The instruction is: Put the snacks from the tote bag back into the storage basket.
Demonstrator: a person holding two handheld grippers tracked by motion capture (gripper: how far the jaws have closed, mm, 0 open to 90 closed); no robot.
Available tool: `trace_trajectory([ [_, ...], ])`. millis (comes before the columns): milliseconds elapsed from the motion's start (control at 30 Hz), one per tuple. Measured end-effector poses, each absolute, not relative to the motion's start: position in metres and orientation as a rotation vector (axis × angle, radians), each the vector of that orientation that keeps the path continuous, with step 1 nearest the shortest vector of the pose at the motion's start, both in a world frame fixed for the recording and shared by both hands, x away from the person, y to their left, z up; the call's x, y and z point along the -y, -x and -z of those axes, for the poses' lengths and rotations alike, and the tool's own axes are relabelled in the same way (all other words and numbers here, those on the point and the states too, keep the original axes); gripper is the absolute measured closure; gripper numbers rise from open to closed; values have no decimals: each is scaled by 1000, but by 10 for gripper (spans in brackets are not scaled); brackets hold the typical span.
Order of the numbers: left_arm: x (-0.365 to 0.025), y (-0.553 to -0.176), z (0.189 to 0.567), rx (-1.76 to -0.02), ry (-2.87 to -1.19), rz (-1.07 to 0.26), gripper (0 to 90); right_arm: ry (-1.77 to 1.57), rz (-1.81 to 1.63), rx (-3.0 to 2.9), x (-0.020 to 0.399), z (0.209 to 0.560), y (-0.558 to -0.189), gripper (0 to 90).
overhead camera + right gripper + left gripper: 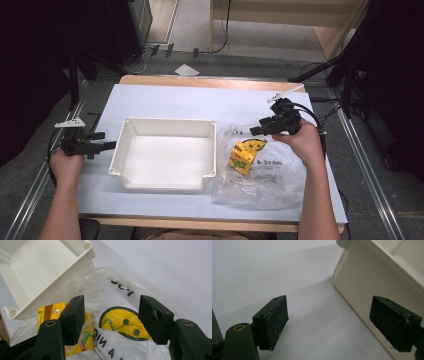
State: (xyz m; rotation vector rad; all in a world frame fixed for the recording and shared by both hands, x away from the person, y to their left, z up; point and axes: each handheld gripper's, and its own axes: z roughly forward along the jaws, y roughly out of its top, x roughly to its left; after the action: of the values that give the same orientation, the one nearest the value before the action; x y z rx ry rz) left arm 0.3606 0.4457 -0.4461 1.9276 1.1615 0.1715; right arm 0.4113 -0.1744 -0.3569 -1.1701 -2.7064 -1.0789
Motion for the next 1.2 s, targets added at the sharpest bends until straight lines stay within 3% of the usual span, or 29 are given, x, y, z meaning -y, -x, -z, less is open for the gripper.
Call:
trace_trajectory([
  [1200, -445, -362, 446, -1159, -1930, -170, 163, 1174, 1044, 2708, 170, 358, -411, 388],
])
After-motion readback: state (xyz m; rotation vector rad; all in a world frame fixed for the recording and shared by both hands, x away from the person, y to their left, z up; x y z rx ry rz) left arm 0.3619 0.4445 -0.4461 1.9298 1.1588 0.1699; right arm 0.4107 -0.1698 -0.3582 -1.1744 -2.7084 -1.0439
